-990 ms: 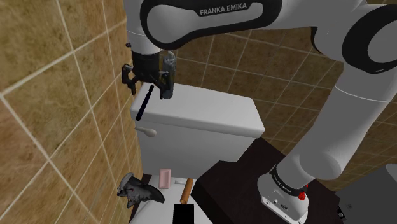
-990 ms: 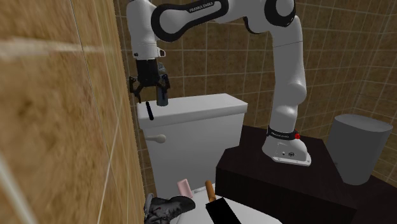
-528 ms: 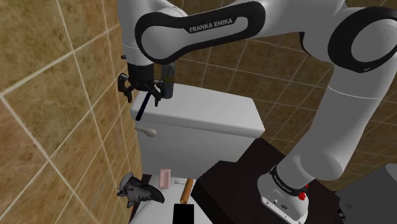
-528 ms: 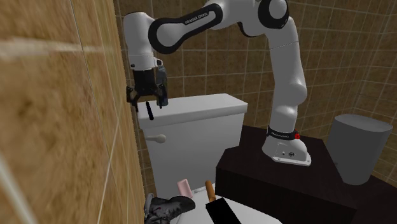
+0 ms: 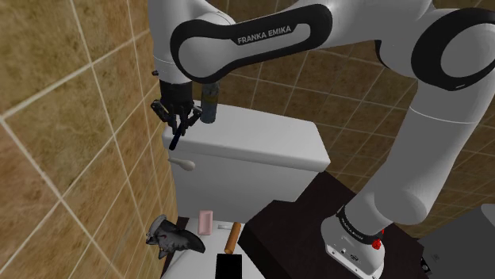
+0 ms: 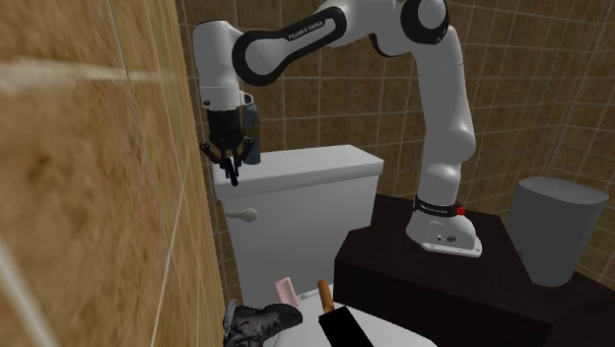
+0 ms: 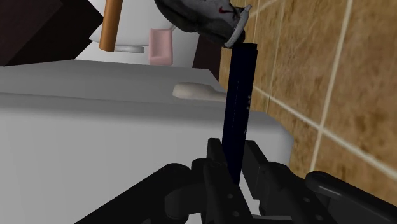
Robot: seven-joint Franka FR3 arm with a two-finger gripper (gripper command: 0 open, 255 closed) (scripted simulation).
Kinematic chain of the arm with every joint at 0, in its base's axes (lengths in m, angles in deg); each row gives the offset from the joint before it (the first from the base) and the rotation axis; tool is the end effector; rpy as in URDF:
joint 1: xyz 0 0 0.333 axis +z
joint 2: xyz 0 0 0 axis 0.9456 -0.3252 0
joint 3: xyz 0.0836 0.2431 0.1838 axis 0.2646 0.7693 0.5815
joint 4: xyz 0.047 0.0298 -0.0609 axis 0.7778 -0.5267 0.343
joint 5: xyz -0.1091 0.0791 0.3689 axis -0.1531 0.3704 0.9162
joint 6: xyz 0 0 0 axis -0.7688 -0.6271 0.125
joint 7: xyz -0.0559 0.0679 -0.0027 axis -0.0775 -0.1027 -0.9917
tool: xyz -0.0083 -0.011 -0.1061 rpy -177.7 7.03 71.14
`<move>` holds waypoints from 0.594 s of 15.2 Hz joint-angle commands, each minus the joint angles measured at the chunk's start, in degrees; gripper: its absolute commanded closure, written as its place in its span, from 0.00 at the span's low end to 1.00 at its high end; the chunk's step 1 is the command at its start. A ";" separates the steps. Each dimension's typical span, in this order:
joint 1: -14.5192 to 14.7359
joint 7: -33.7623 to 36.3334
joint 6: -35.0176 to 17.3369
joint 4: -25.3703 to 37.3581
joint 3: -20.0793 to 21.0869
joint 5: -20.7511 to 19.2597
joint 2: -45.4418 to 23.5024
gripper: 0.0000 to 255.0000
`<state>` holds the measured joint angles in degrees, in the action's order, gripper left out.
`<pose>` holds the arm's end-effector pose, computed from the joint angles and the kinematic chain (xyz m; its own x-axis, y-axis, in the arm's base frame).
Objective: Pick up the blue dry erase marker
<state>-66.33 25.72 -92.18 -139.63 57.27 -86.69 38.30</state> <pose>0.5200 0.3471 0.4261 0.7186 -0.6954 0.0028 -0.6953 -0.7184 0.0195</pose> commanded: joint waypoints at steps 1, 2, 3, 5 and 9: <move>-0.12 -0.04 -0.14 -0.44 -0.21 -0.02 -0.48 1.00; 0.04 0.11 0.09 -0.03 -0.19 -0.12 -0.69 1.00; 0.01 0.04 0.13 0.08 -0.22 -0.14 -0.76 1.00; 0.03 -0.02 1.10 0.89 -0.10 0.00 -0.59 1.00; -0.04 -0.41 3.87 2.98 0.12 0.57 0.23 1.00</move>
<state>-66.34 25.39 -88.97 -137.06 57.33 -86.29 38.28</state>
